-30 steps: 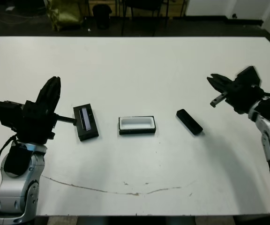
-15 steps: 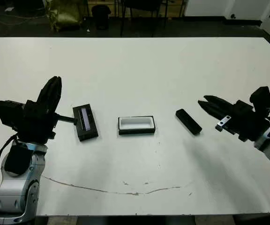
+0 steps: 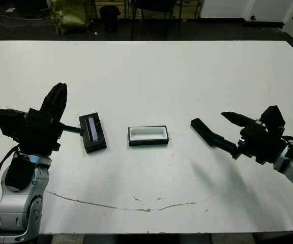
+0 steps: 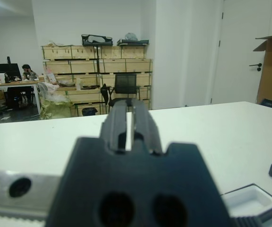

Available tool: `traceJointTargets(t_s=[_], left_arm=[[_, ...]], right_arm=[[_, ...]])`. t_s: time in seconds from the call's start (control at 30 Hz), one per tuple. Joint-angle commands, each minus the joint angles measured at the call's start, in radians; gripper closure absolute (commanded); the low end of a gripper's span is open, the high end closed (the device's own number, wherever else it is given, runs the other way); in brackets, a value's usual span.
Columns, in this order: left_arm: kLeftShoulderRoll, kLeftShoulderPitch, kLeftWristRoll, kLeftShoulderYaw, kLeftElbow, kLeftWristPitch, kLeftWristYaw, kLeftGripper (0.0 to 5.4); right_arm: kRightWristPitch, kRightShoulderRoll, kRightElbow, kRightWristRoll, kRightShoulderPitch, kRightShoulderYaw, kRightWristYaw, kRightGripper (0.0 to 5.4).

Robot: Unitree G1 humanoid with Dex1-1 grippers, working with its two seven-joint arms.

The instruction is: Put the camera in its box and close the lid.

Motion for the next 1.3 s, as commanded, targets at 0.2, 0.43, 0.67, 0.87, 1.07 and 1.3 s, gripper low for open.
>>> traceJointTargets(t_s=[0.2,0.43,0.67,0.87,1.07,1.3], left_arm=[[0.005,0.019,0.002,-0.002,0.004,0.021,-0.002,5.40],[0.008,0.021,-0.002,-0.001,0.001,0.029,-0.006,5.40],[0.007,0.019,-0.007,0.000,0.000,0.031,-0.007,5.40],[0.006,0.017,-0.004,0.001,0.008,0.018,-0.012,5.40],[0.007,0.015,-0.001,0.002,0.005,0.031,-0.009,5.40],[0.007,0.003,-0.004,0.005,0.016,0.035,-0.008,5.40]], right_arm=[[-0.002,0.021,0.043,-0.017,0.017,0.018,-0.021,0.01],[-0.020,0.034,0.106,-0.042,0.006,0.028,-0.032,0.01],[-0.062,0.040,0.190,-0.072,-0.012,0.054,-0.017,0.01],[-0.067,0.045,0.240,-0.078,-0.032,0.070,-0.004,0.01],[-0.089,0.042,0.281,-0.112,-0.051,0.096,0.003,0.01],[-0.109,0.062,0.337,-0.126,-0.077,0.118,0.018,0.01]])
